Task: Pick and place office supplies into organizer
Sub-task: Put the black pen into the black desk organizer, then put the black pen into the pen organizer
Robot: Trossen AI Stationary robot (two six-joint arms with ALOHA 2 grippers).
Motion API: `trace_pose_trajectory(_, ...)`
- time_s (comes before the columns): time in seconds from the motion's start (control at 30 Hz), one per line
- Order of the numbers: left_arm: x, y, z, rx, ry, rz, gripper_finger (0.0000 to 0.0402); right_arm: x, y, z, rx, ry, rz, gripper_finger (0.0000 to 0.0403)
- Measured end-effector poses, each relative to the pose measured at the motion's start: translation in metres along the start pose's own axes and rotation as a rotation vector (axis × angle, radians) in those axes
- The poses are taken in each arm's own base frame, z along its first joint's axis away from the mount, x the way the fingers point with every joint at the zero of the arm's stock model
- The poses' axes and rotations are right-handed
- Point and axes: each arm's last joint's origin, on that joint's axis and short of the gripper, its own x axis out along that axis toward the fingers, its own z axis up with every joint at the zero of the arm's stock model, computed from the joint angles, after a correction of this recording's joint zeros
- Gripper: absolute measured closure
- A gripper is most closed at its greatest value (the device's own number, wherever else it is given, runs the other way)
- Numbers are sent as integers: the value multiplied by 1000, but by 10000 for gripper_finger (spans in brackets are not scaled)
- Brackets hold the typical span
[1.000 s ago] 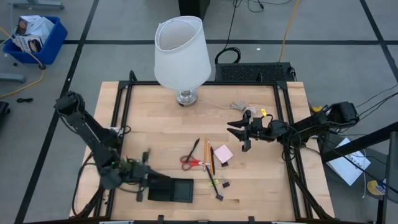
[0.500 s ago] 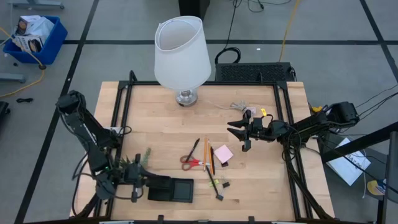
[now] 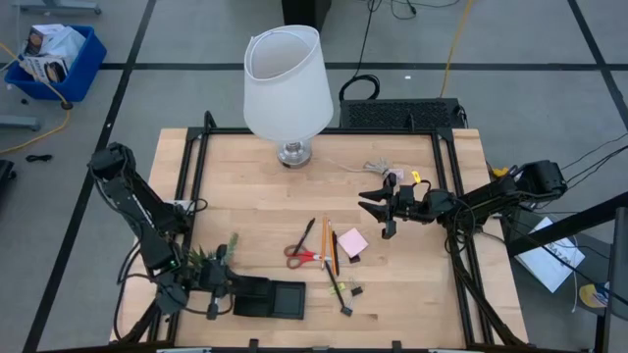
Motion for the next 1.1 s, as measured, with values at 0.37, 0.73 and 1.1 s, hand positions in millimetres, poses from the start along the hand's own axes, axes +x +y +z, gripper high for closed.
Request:
trace_pose_trajectory(0.37,0,0,0,8,2,2,342,0,0,0,0,0,0,287)
trace_pose_trajectory(0.73,0,0,0,8,0,4,330,0,0,0,0,0,0,287)
trace_pose_trajectory(1.1,0,1,0,27,-9,17,330,0,0,-1,-1,6,0,287)
